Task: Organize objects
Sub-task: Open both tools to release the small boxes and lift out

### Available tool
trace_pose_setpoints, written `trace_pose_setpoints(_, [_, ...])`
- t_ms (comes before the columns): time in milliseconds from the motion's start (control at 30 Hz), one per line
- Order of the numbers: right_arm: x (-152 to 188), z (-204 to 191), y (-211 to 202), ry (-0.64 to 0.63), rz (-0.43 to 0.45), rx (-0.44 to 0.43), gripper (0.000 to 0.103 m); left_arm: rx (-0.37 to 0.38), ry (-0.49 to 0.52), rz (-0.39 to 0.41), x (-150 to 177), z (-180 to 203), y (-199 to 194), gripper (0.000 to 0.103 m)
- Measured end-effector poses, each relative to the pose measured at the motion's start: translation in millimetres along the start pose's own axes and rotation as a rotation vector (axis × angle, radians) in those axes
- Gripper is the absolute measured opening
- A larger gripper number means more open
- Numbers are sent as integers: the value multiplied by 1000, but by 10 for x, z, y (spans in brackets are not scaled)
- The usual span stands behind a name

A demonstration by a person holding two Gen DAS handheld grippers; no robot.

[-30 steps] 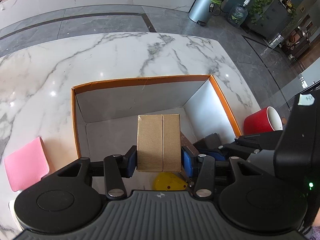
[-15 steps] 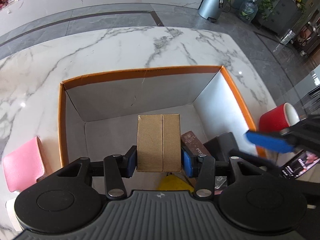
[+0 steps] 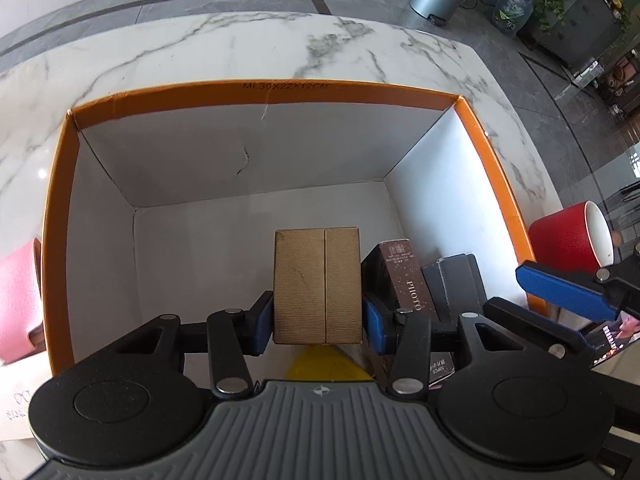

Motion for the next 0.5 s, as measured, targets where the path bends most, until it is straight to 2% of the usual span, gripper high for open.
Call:
trace_pose_setpoints(167, [14, -9, 13, -1, 5, -3, 20, 18, -28, -32, -5, -11, -9, 53])
trace_pose_setpoints(267, [19, -12, 25, 0, 5, -4, 20, 61, -43, -62, -1, 14, -32, 60])
trace_pose_setpoints(333, [18, -13, 25, -1, 5, -4, 20, 76, -30, -74, 14, 35, -42, 60])
trace_pose_setpoints(500, [20, -42, 19, -13, 13, -21, 18, 68, -2, -84, 42, 14, -18, 41])
Point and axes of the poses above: each gripper's, at about its wrist camera, not at the fingertips, and y roughly the way its jaws point, z to its right, x to its underside, the point moved 9 cm from there along y, roughly the way its jaws point, and after that the axes turned 6 degrees about -y, right-handed, at the moved point
